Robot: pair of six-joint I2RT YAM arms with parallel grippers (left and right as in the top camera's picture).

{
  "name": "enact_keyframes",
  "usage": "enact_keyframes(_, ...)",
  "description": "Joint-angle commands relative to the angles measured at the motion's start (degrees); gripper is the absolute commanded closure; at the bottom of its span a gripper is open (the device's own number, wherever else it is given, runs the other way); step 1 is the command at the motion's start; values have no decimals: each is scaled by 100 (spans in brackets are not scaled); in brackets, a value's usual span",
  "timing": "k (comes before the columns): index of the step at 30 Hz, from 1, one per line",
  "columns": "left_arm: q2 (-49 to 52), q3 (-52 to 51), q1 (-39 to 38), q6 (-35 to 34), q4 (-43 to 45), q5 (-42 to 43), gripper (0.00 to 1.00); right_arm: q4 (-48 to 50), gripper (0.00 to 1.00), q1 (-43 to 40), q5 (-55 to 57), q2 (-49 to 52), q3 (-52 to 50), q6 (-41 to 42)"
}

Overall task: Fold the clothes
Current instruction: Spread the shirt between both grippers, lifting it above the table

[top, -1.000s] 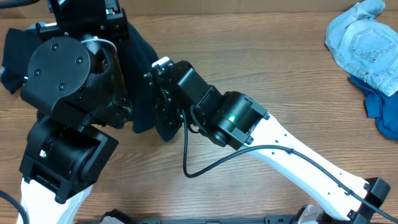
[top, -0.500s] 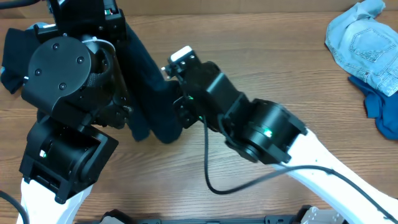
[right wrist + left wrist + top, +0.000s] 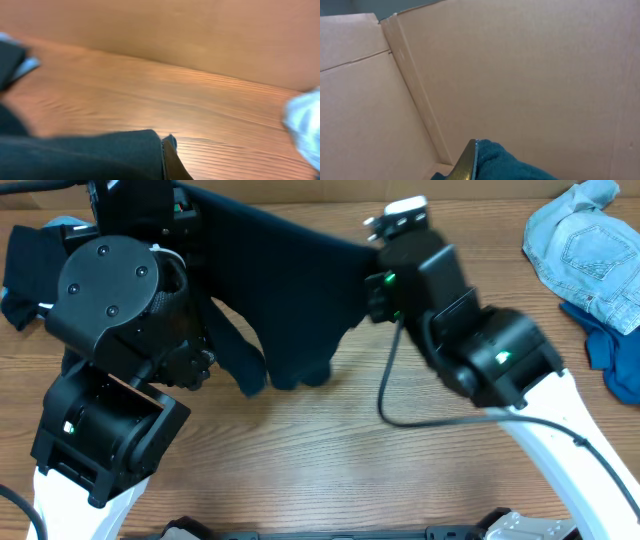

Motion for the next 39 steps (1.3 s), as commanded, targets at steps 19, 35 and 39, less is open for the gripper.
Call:
enact_keyframes(19, 308, 155, -26, 151, -542, -188, 94, 730, 96, -1121, 129, -186, 693, -1268)
enact_keyframes(35, 551, 155, 46, -238, -1305, -151, 94, 892, 96, -1709, 221, -186, 695, -1263)
enact_keyframes(39, 560, 155, 208, -549, -1620, 234, 94, 883, 96, -1725, 192, -186, 695, -1266)
